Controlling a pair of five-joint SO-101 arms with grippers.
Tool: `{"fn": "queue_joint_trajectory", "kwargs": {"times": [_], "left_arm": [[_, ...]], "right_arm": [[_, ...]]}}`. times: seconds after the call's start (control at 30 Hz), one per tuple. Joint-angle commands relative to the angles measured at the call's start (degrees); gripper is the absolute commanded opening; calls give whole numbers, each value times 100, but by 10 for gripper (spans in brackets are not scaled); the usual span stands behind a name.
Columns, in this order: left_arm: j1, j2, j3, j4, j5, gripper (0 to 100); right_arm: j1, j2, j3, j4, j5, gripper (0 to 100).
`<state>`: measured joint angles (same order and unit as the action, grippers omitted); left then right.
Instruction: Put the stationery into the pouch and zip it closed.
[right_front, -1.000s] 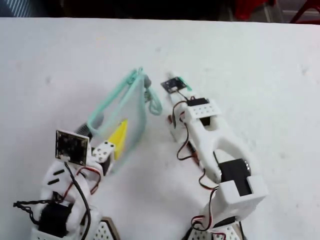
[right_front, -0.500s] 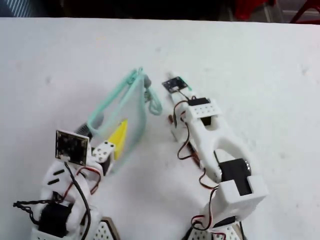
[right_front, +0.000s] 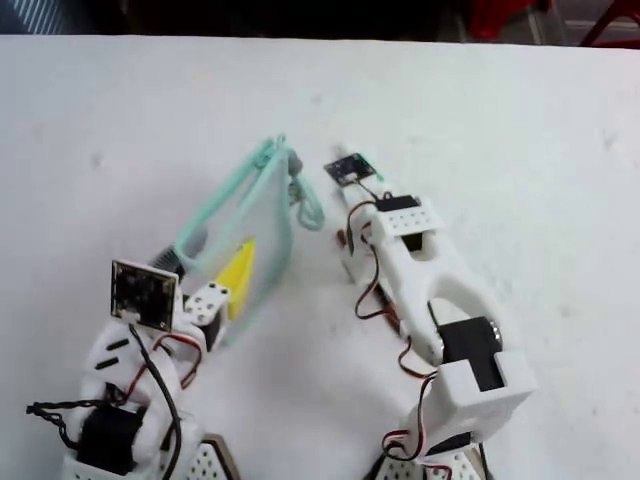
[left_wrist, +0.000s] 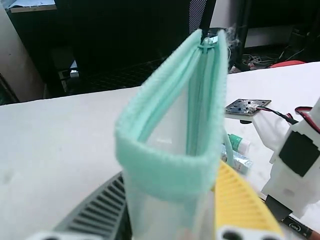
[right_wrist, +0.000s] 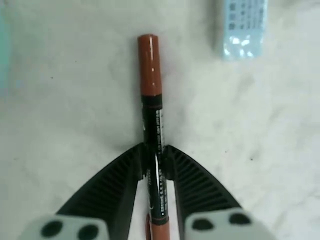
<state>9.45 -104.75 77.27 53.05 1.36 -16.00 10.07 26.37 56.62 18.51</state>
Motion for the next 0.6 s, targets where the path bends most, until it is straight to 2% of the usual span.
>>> {"fn": "queue_joint_trajectory", "kwargs": {"times": [0.0,0.2,0.4,0.57], "left_arm": [[-40,-4,-35,-149,35,219],[-31,-4,-26,-149,26,219],[-22,-4,-26,-149,26,219],[-13,-4,-26,-149,18,219]], "right_arm": [[75,-4,-123,-48,53,17],[84,-4,-158,-92,44,17],[462,-48,-202,-233,18,17],[576,-778,9,-145,0,17]]}}
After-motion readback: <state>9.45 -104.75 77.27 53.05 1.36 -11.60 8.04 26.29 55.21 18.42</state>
